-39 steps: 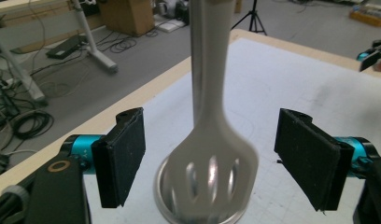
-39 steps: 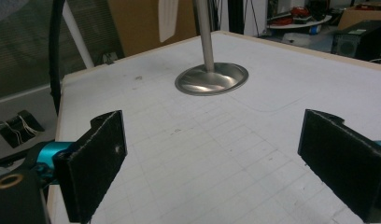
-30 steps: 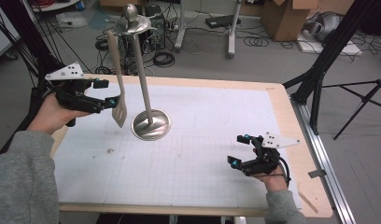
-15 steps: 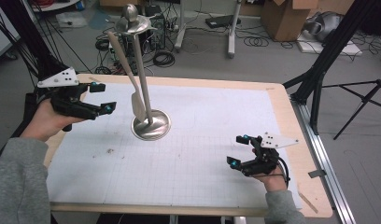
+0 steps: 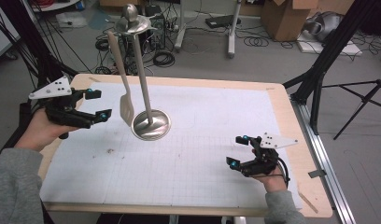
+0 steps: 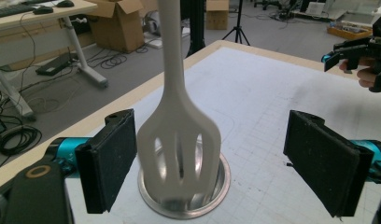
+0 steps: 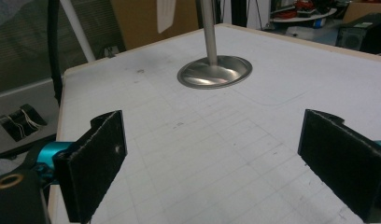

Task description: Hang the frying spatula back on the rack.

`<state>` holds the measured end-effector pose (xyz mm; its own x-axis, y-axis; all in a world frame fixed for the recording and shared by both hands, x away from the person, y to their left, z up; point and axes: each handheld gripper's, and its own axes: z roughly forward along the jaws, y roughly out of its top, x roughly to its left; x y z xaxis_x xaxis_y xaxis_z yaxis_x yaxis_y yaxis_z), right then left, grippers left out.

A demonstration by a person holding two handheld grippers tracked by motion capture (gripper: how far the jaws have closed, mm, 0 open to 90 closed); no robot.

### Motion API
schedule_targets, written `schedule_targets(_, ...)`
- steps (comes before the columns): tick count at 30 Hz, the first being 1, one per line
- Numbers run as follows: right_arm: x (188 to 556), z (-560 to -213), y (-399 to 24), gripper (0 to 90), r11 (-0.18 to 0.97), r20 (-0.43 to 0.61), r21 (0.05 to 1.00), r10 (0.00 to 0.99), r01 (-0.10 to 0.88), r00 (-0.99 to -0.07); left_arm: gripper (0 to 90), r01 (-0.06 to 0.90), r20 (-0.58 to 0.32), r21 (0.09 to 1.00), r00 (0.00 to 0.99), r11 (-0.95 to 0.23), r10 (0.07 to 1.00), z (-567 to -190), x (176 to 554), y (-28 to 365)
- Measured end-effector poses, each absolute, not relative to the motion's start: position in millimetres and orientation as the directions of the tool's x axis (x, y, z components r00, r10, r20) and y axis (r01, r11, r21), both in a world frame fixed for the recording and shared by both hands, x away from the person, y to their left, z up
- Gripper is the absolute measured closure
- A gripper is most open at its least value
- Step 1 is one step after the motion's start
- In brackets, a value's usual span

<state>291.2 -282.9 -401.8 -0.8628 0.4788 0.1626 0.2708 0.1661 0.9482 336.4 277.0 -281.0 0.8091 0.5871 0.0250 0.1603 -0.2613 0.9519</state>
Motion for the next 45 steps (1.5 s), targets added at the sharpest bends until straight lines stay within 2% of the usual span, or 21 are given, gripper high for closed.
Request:
schedule_targets(7, 291, -402, -283, 6.9, 0.168, 0.161, 0.948, 0.481, 0.271, -0.862, 17.7, 0.119, 0.029, 0.971, 0.803, -0.208, 0.596, -281, 323, 282)
schedule_targets(22, 291, -401, -283, 6.9, 0.168, 0.155, 0.949, 0.484, 0.265, -0.861, 17.8, 0.080, 0.081, 0.969, 0.792, -0.235, 0.606, -300, 296, 278)
schedule_targets(45, 291, -400, -284, 6.9, 0.155, 0.153, 0.953, 0.491, 0.259, -0.858, 17.7, 0.095, 0.091, 0.965, 0.750, -0.243, 0.655, -331, 278, 286)
